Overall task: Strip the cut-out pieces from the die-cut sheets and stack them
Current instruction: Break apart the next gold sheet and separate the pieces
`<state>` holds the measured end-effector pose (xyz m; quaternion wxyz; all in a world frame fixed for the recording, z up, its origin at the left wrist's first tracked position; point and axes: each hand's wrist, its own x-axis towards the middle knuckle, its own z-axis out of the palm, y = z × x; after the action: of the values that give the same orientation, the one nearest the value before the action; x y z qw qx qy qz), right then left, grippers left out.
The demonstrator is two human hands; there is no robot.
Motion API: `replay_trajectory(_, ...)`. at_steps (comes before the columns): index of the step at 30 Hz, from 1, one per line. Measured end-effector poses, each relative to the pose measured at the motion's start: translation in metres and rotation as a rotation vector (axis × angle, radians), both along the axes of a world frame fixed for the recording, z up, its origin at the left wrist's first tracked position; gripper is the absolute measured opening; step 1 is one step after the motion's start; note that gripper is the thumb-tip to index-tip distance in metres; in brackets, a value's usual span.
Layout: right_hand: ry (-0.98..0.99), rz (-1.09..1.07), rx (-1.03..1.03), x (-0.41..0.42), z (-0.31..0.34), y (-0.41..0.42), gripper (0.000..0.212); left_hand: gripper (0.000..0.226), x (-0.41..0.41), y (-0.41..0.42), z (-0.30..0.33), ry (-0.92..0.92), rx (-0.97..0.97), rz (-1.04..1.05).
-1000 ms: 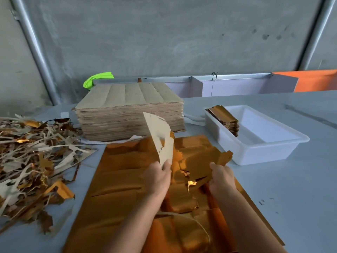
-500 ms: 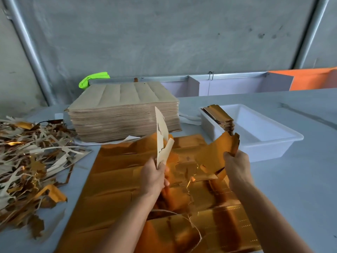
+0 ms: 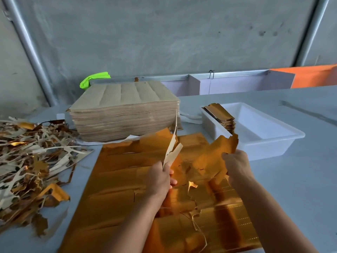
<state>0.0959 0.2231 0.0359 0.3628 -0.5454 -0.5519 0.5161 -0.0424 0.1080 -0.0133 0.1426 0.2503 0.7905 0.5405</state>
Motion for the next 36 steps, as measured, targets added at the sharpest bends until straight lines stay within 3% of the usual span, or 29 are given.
replay_trajectory(4, -0.028, -0.109, 0.044, 0.021, 0.017, 0.016, 0.018, 0.012, 0.001, 0.004, -0.003, 0.045, -0.038, 0.043)
replay_trajectory(8, -0.023, -0.134, 0.206, 0.033, 0.029, 0.015, 0.012, 0.024, -0.005, 0.003, 0.005, -0.072, -0.024, -0.03)
replay_trajectory(10, -0.001, -0.069, 0.257, 0.028, 0.025, 0.006, 0.015, 0.035, -0.007, -0.002, 0.014, -0.049, -0.007, -0.112)
replay_trajectory(12, 0.021, 0.019, 0.287, 0.017, 0.019, -0.004, 0.019, 0.041, -0.007, -0.008, 0.024, 0.086, 0.01, -0.12)
replay_trajectory(15, 0.021, 0.118, 0.368, -0.008, 0.011, -0.015, 0.026, 0.034, -0.008, -0.016, 0.04, 0.208, 0.014, -0.093)
replay_trajectory(19, -0.003, 0.21, 0.532, -0.043, 0.01, -0.033, 0.026, 0.006, -0.008, -0.019, 0.06, 0.077, 0.057, -0.201)
replay_trajectory(23, 0.092, 0.466, 0.632, -0.059, 0.005, -0.052, 0.027, 0.011, -0.009, -0.019, 0.073, -0.093, 0.104, -0.267)
replay_trajectory(27, 0.087, 0.643, 0.689, -0.056, 0.0, -0.054, 0.036, 0.011, -0.014, -0.02, 0.078, -0.099, 0.114, -0.304)
replay_trajectory(32, 0.015, 0.395, 0.885, -0.061, -0.003, -0.051, 0.025, 0.017, -0.011, -0.02, 0.076, -0.007, 0.069, -0.324)
replay_trajectory(36, -0.072, 0.332, 0.753, -0.06, -0.009, -0.043, 0.02, 0.018, -0.015, -0.024, 0.07, -0.061, 0.159, -0.213)
